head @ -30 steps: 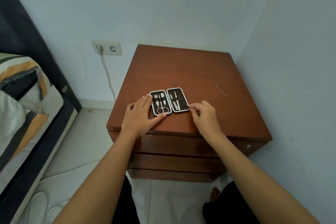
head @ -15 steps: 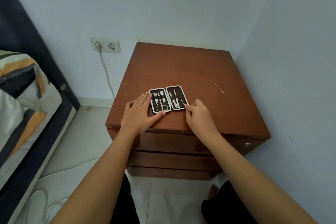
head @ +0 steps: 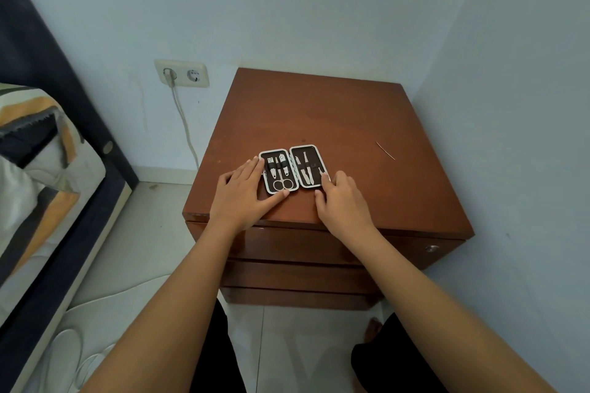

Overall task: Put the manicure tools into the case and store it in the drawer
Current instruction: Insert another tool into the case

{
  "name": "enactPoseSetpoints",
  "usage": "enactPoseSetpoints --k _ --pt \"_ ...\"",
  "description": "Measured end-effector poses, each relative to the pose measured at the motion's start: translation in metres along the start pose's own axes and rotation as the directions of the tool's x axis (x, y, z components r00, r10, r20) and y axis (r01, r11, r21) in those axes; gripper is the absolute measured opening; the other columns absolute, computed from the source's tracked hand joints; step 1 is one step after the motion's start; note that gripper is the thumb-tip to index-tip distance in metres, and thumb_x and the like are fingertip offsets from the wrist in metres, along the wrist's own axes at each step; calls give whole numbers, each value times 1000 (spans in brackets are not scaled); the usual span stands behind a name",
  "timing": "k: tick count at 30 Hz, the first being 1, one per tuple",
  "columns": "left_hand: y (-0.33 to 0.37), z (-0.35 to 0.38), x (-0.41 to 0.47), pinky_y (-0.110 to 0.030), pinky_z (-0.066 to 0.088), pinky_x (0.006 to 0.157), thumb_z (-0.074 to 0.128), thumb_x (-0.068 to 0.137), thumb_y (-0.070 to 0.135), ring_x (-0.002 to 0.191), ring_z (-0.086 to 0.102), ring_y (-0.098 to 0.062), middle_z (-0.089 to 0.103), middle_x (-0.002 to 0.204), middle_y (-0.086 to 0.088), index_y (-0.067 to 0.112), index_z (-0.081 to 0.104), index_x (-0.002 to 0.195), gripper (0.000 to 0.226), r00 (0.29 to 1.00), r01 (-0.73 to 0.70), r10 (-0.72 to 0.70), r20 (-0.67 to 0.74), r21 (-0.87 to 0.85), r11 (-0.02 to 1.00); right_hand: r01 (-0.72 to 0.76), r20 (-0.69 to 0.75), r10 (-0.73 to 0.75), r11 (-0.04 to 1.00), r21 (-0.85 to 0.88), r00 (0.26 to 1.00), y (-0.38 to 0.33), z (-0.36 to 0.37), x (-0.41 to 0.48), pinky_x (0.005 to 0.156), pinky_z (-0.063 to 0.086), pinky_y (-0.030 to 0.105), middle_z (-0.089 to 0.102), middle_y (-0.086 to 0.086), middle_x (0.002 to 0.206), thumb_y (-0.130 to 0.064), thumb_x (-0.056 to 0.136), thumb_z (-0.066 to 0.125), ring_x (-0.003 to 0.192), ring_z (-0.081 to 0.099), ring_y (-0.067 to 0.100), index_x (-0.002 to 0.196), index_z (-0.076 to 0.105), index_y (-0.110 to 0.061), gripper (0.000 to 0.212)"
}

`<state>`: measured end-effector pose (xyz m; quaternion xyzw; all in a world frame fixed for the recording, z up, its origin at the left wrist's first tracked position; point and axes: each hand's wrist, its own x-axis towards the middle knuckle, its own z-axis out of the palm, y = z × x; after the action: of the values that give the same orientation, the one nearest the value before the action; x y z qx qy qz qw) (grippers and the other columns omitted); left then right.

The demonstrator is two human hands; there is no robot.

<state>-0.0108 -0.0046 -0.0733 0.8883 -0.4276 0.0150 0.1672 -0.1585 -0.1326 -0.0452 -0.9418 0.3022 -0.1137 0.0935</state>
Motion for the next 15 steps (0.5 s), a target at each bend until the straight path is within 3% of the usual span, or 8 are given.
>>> enactPoseSetpoints --k 4,8,11,15 --pt "0 0 0 -34 15 109 25 77 77 143 17 -10 20 157 3 21 19 149 91 1000 1 -1 -2 -1 1000 -6 23 8 997 -81 1000 2 3 5 80 43 38 47 12 117 -35 96 35 104 45 28 140 32 -12 49" --pt "-1 0 0 -34 14 110 25 77 77 143 17 -10 20 157 3 21 18 149 91 1000 3 -3 5 -1 1000 -13 20 13 1000 -18 1000 6 4 6 80 45 39 44 10 115 -36 95 38 100 46 27 142 27 -18 52" --pt "-1 0 1 -34 14 110 25 78 77 143 17 -11 20 157 3 21 19 149 91 1000 2 -2 4 -9 1000 10 -61 -7 999 53 998 12 5 -3 78 45 36 48 9 109 -32 94 42 97 48 24 133 41 -14 43" --pt "-1 1 0 -33 14 109 25 77 77 143 17 -10 21 157 3 21 19 149 91 1000 -2 2 1 -6 1000 28 -104 -26 999 18 994 15 9 -7 75 42 34 49 9 104 -32 94 42 93 47 22 127 49 -13 39"
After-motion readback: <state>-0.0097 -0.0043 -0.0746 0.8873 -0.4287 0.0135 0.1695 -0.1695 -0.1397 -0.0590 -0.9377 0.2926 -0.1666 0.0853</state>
